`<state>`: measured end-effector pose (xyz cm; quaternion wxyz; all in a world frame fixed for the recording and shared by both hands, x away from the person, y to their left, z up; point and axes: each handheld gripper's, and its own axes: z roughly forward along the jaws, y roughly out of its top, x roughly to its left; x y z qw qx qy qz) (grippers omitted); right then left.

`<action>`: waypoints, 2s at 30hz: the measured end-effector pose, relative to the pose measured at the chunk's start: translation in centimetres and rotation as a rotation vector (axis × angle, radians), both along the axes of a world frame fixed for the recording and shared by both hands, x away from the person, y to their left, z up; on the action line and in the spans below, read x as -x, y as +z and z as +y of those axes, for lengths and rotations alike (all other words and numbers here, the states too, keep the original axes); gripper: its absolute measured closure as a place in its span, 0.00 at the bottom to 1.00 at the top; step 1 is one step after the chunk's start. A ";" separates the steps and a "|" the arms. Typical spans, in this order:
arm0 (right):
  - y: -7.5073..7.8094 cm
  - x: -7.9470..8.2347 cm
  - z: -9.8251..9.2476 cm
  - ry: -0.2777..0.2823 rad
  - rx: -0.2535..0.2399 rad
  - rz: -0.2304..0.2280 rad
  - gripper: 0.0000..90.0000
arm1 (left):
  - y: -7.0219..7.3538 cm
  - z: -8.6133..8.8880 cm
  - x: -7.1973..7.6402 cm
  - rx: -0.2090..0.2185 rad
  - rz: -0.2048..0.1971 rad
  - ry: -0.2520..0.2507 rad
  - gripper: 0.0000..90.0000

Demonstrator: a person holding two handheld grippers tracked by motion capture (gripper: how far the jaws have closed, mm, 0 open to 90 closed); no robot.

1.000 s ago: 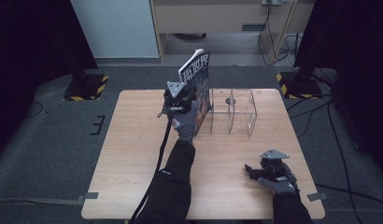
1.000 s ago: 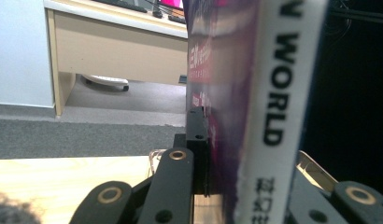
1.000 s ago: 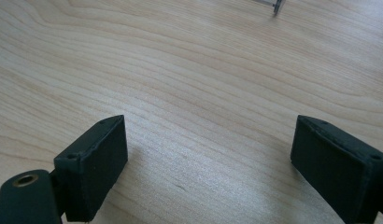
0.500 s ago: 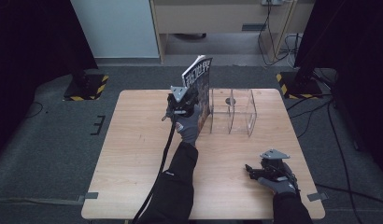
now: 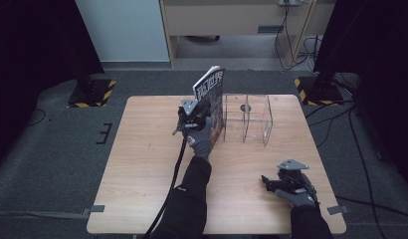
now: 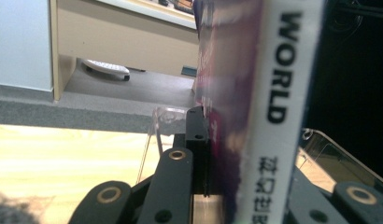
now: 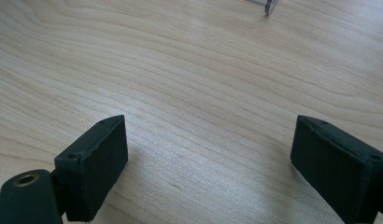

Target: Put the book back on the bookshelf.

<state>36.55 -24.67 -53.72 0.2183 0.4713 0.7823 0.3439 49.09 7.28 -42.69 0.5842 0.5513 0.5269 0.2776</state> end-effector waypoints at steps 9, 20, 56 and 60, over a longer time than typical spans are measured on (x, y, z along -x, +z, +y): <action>0.0 0.0 0.0 -0.004 0.000 0.003 0.13 | -0.6 0.7 0.6 -0.010 0.008 0.015 0.90; 0.0 0.0 0.1 -0.006 0.000 0.005 0.13 | -1.4 1.0 1.5 -0.053 -0.002 0.003 0.88; 0.6 -0.1 0.0 -0.009 -0.018 -0.012 0.13 | 2.6 5.8 8.2 -0.247 0.008 -0.229 0.29; 0.7 -0.1 0.0 -0.004 -0.014 -0.020 0.12 | 2.5 7.5 9.3 -0.286 0.016 -0.222 0.27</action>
